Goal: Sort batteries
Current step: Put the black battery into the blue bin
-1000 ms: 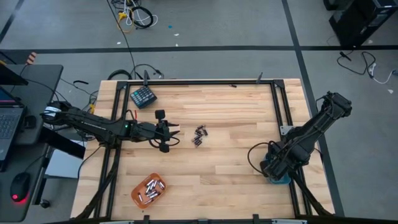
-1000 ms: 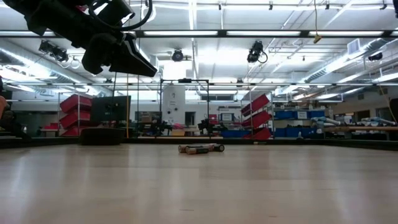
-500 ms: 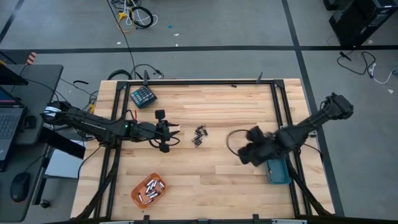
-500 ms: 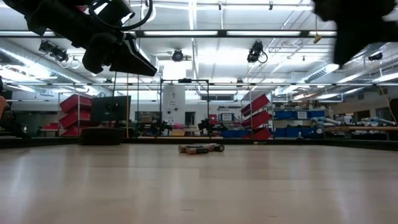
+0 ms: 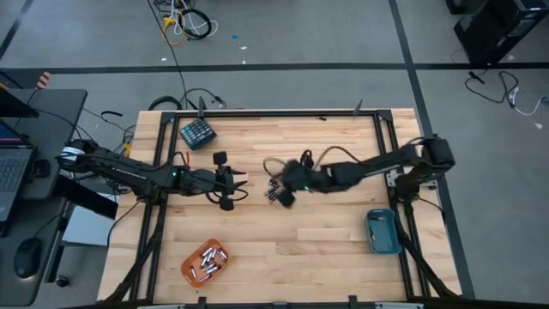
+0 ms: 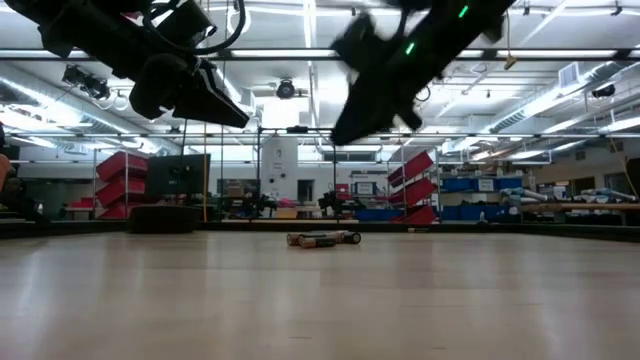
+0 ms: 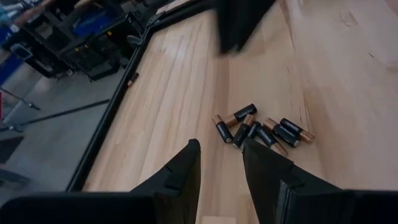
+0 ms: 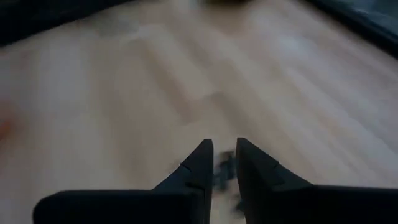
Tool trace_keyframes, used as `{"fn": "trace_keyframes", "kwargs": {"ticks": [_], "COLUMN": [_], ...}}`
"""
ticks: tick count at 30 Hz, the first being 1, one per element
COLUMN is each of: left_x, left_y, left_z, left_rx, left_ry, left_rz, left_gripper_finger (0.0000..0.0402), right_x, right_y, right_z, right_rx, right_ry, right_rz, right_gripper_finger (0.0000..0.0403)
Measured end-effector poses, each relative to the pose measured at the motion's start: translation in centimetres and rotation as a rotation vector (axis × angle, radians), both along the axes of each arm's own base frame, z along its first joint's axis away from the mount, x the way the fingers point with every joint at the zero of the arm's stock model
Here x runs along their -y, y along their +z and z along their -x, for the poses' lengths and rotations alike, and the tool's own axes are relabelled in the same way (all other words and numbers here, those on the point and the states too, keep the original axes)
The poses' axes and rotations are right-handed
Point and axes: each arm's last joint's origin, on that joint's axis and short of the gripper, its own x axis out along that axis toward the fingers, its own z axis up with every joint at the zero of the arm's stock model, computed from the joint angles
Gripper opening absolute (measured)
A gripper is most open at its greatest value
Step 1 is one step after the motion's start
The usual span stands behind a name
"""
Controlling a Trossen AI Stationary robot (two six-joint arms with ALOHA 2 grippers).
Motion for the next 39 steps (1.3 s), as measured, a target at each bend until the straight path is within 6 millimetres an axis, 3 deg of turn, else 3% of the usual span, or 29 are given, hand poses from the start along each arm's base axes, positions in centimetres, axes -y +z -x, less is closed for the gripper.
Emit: {"fn": "trace_keyframes", "kwargs": {"ticks": [5, 9, 16, 21, 24, 30, 39], "left_x": [0.0, 0.0, 0.0, 0.0, 0.0, 0.0, 0.0], "left_y": [-0.1, -0.2, -0.2, -0.2, -0.2, -0.2, -0.2], "left_z": [0.1, 0.1, 0.1, 0.1, 0.1, 0.1, 0.1], "left_rx": [-0.008, -0.014, -0.015, -0.018, -0.018, -0.024, -0.023], "left_ry": [0.011, 0.012, 0.013, 0.012, 0.011, -0.001, 0.001], "left_rz": [0.020, 0.022, 0.022, 0.021, 0.019, -0.006, -0.002], "left_gripper_finger": [0.0119, 0.0119, 0.0119, 0.0119, 0.0119, 0.0119, 0.0119], "right_x": [3.1, 2.8, -1.0, -4.2, -5.5, -5.9, -3.7], "right_y": [-4.3, -6.6, -5.6, -7.0, -7.3, -8.3, -9.1], "right_z": [-1.2, -1.8, -1.8, 0.0, 1.0, 1.5, 1.1], "right_rx": [-0.063, -0.128, -0.142, -0.279, -0.237, -0.114, -0.018], "right_ry": [-0.182, -0.137, -0.066, -0.047, -0.126, -0.187, -0.192], "right_rz": [-0.107, -0.075, 0.260, 0.366, 0.473, 0.380, 0.215], "right_gripper_finger": [0.0059, 0.0065, 0.0045, 0.0031, 0.0023, 0.0032, 0.0116]}}
